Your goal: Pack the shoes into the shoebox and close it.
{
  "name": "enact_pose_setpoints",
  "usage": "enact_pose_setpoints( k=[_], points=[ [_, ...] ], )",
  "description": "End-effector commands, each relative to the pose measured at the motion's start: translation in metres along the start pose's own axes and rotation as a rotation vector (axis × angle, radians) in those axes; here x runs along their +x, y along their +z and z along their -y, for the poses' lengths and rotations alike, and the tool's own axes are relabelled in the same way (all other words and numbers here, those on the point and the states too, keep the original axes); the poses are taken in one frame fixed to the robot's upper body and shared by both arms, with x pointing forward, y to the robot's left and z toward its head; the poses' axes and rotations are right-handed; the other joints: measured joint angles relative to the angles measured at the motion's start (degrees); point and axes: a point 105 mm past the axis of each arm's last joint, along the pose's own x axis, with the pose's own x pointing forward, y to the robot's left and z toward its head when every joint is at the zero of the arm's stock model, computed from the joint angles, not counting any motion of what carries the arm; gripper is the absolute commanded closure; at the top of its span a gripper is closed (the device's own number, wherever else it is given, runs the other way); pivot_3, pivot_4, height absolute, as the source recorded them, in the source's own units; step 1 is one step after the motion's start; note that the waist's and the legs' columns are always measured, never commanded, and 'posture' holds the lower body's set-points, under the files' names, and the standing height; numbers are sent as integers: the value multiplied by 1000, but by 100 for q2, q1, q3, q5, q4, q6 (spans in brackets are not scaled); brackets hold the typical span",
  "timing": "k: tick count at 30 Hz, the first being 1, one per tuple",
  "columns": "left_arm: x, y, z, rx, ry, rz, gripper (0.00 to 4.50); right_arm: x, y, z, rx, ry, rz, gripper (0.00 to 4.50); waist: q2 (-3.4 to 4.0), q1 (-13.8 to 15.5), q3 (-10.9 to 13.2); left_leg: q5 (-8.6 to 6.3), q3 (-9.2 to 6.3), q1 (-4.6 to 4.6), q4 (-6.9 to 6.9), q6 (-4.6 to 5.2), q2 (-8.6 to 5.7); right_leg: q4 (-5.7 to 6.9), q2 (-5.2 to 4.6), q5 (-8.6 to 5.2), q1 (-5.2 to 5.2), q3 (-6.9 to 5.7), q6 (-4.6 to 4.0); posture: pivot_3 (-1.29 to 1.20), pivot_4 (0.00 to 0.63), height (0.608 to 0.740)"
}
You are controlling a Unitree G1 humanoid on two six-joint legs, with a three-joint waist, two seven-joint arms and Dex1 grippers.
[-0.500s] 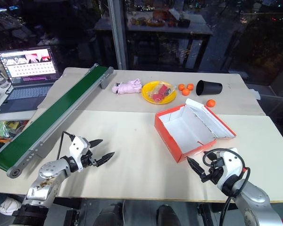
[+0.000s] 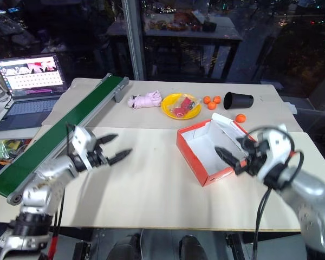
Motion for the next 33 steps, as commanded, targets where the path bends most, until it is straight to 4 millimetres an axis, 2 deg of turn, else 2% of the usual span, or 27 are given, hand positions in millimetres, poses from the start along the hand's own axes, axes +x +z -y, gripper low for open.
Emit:
enact_pose_setpoints(
  k=[1,3,5,11,15,17,22,25,28,33],
  points=[
    [-2,13,-16,-8,96,-1,0,22,8,-11,8,77,-11,51,-1,-20,0,1,0,0,2,2,0,-1,1,-3,-3,4,0,0,150,736],
    [-4,20,-19,-14,141,8,0,35,9,-20,-4,137,-10,51,-2,-9,0,4,0,-8,-5,7,-3,-4,0,8,-3,7,25,0,150,736],
    [-6,29,-12,-40,127,48,0,44,7,-27,-8,186,-1,51,-4,3,2,2,-1,-28,-7,8,-4,-3,0,14,-17,7,26,0,150,736],
    [-23,24,-15,-21,217,-9,0,63,-18,-27,31,203,-17,51,-7,34,3,-7,-8,-48,-7,8,-10,-7,-2,13,-26,2,26,0,150,736],
    [-33,18,-24,-28,281,-42,0,70,-26,-33,34,210,-10,51,-8,22,4,-6,-9,-36,0,9,-9,3,0,15,-23,1,26,0,150,736],
    [-35,17,-27,-27,311,-56,0,72,-32,-29,44,194,-12,51,-9,18,5,-5,-9,-32,3,8,-7,5,0,16,-23,1,32,0,150,736],
    [-52,10,-52,-17,432,-97,0,84,-37,-42,65,185,8,51,-9,19,5,0,-7,-28,10,3,-7,4,-1,12,-18,1,14,0,150,736],
    [-52,12,-53,-14,438,-89,0,89,-37,-46,73,185,21,51,-9,6,5,0,-7,-25,10,3,-4,7,0,14,-22,1,12,0,150,736],
    [-58,9,-62,0,509,-123,0,96,-35,-61,80,220,36,51,-9,11,5,1,-6,-27,9,4,-4,6,0,31,-22,0,25,0,150,736],
    [-82,3,-82,1,659,-149,0,109,-36,-83,90,265,42,51,-9,-16,5,2,-6,-29,0,5,-3,5,2,45,-27,1,17,0,150,736]
  ],
)
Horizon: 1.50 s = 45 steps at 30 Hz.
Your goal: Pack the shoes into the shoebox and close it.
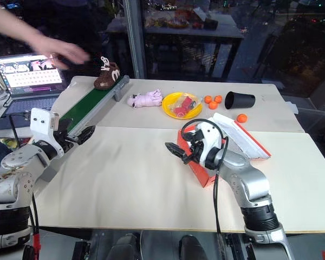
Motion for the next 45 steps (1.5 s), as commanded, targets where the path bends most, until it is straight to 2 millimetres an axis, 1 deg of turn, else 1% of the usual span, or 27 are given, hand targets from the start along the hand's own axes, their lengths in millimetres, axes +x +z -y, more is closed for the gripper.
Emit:
enact_pose_setpoints(
  k=[1,2,4,6,9,12,13,16,19,22,27,34,37,42,45],
  points=[
    [-12,3,-33,18,144,8,0,9,20,-16,-48,47,71,51,0,-5,0,0,0,1,-2,0,0,1,0,0,0,0,0,0,150,736],
    [-14,2,-38,16,162,5,0,10,21,-20,-45,58,79,51,0,-6,0,0,0,1,-4,0,0,1,1,0,0,-2,-1,0,150,736],
    [-17,-1,-56,7,230,1,0,14,25,-28,-28,92,95,51,0,0,0,0,0,1,-4,0,2,1,1,0,-1,-3,-2,0,150,736],
    [-18,-4,-71,1,279,-6,0,16,28,-32,-27,115,101,51,-1,5,0,0,0,1,-3,-1,3,0,1,0,0,-6,-1,0,150,736],
    [-17,-7,-80,24,275,-12,0,16,26,-31,-53,118,83,51,-4,24,2,-4,1,0,-3,-10,5,0,-1,0,0,-10,-2,0,150,736],
    [-15,-8,-89,28,265,-1,0,18,24,-31,-80,118,66,51,-6,42,0,-23,4,0,-4,-45,6,-1,-3,-6,1,-14,-28,0,150,736],
    [-14,-7,-91,35,261,5,0,18,23,-31,-87,118,62,51,-6,40,1,-23,5,1,-3,-47,6,-1,-4,-15,2,-14,-46,0,150,736],
    [-11,-6,-99,32,243,31,0,20,23,-31,-101,117,57,51,-7,34,0,-21,8,1,-3,-48,7,1,-4,-12,-1,-15,-48,0,150,736],
    [-8,-11,-104,47,219,30,0,20,23,-31,-104,114,58,51,-7,31,0,-19,8,1,-5,-45,8,1,-3,-11,-2,-15,-46,0,150,736],
    [-3,-10,-107,44,191,38,0,20,22,-32,-112,105,52,51,-7,29,0,-18,9,0,-6,-44,8,0,-2,7,-4,-15,-14,0,150,736],
    [9,-9,-111,36,186,37,0,18,23,-31,-114,93,55,51,-10,35,0,-3,9,-4,-9,-19,10,-1,0,5,-6,-16,-12,0,150,736],
    [20,-9,-114,47,184,34,0,11,22,-28,-118,68,47,51,-11,35,-1,-3,12,-6,-10,-20,10,-2,-1,5,-7,-16,-12,0,150,736],
    [23,-10,-115,46,184,31,0,9,21,-26,-120,56,43,51,-12,34,-1,-3,13,-6,-9,-20,10,-2,-1,5,-7,-16,-12,0,150,736],
    [22,-16,-122,39,226,6,0,7,20,-24,-123,47,37,51,-12,16,-1,-3,13,-6,-10,-19,10,-1,0,5,-8,-16,-11,0,150,736],
    [21,-26,-125,20,234,-44,0,8,22,-24,-126,46,38,51,-13,21,-1,-3,13,-6,-10,-19,10,-1,0,5,-8,-16,-11,0,150,736]
  ],
)
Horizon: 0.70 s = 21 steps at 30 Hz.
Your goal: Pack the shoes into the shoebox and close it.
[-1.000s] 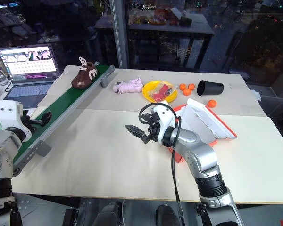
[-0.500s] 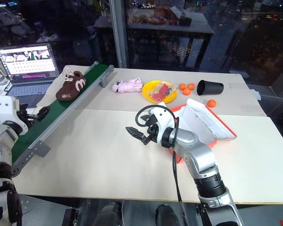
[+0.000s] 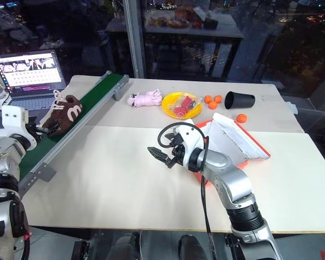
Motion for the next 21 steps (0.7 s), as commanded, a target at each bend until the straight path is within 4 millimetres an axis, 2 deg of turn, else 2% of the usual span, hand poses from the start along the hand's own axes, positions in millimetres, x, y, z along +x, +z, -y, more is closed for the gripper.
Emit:
enact_pose_setpoints(
  k=[1,4,6,7,13,15,18,21],
  points=[
    [-2,7,-12,12,37,-5,0,-4,16,1,-37,-9,50,51,0,9,0,0,0,0,0,0,0,0,0,0,0,0,0,0,150,736],
    [0,3,-8,-19,23,-17,0,-4,18,2,-42,-7,51,51,-1,12,0,0,0,0,0,0,0,0,0,0,0,0,0,0,150,736],
    [1,-1,-1,-62,-15,-40,518,-5,19,3,-47,-7,51,0,-2,12,0,0,0,-1,1,0,0,0,0,0,0,0,1,0,150,736],
    [2,-3,2,-72,-31,-47,608,-5,19,3,-49,-7,50,0,-2,12,0,0,0,-1,1,0,0,1,0,0,0,0,0,0,150,736],
    [4,0,12,-146,-78,-25,2638,-4,19,3,-63,-5,44,0,-2,95,0,-1,0,-1,1,-3,0,9,-2,-3,3,-2,3,0,150,736],
    [5,7,15,-154,-85,-7,3385,-5,19,4,-65,-5,41,0,-3,119,1,0,0,-2,4,-10,0,8,-2,-2,5,-3,3,0,150,736],
    [8,27,26,-184,-129,61,4084,-5,19,4,-66,-6,40,0,-9,133,1,-13,0,-6,8,-35,0,7,-3,0,4,-3,1,0,150,736],
    [11,68,56,-222,-254,183,4084,-6,25,6,-23,-18,74,0,-12,133,2,-10,0,-20,13,-33,0,7,-3,1,-2,-4,4,0,150,736]
  ],
)
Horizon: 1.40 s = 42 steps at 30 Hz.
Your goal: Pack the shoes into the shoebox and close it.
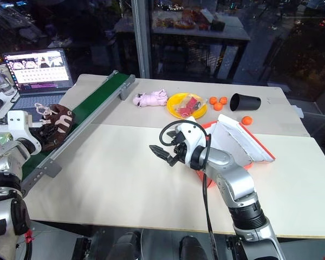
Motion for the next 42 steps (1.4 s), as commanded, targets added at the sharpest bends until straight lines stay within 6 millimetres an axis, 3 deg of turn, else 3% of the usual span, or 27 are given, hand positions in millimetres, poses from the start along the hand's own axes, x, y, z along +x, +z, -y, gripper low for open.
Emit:
enact_pose_setpoints(
  k=[1,4,7,9,12,14,16,20,31,34,41,42],
  points=[
    [6,70,50,-11,-182,220,4084,-4,25,3,27,-15,98,0,-2,1,1,12,0,-6,4,17,1,1,0,1,-3,-1,3,0,150,736],
    [7,107,107,-55,-347,323,4084,-7,49,13,178,-43,234,0,-4,0,2,23,-4,-29,11,34,1,-2,1,2,-12,-3,10,0,150,736],
    [7,120,148,-58,-442,347,4084,-10,69,22,308,-66,339,0,-4,-20,2,31,-6,-40,17,43,0,-7,1,10,-17,-2,21,0,150,736],
    [7,121,171,-42,-500,343,4084,-11,78,28,368,-84,381,0,-4,-60,2,31,-7,-36,17,44,0,-8,1,10,-14,-1,22,0,150,736],
    [11,124,221,-58,-644,330,4084,-16,100,57,515,-158,503,0,-4,-111,2,32,-9,-32,16,47,0,-3,3,11,-13,-1,21,0,150,736],
    [11,125,239,-74,-695,322,4084,-20,108,68,577,-190,552,0,-3,-117,3,37,-9,-32,16,54,-1,-4,3,14,-13,-1,21,0,150,736],
    [10,123,248,-77,-726,317,4084,-20,111,70,590,-194,560,0,-3,-141,2,39,-10,-32,16,56,-1,-5,3,17,-13,-1,22,0,150,736],
    [3,115,291,-87,-853,288,4084,-22,116,73,619,-210,585,0,-1,-194,4,39,-13,-33,7,57,-1,-7,6,16,-15,3,22,0,150,736],
    [-1,112,327,-93,-954,264,4084,-26,117,75,622,-240,600,0,2,-252,5,39,-16,-34,8,58,-3,-9,5,15,-14,3,24,0,150,736],
    [-3,114,333,-99,-972,269,4106,-27,118,75,624,-246,616,677,3,-257,6,39,-16,-35,9,59,-4,-10,5,15,-13,3,25,0,150,736],
    [0,111,325,-124,-940,258,4106,-32,125,84,626,-288,670,3043,4,-274,7,39,-17,-35,8,59,-4,-11,5,15,-14,3,25,0,150,736],
    [0,113,322,-143,-933,264,3261,-33,126,86,623,-298,676,3359,5,-274,7,39,-17,-35,8,59,-4,-11,5,15,-14,3,25,0,150,736]
  ],
)
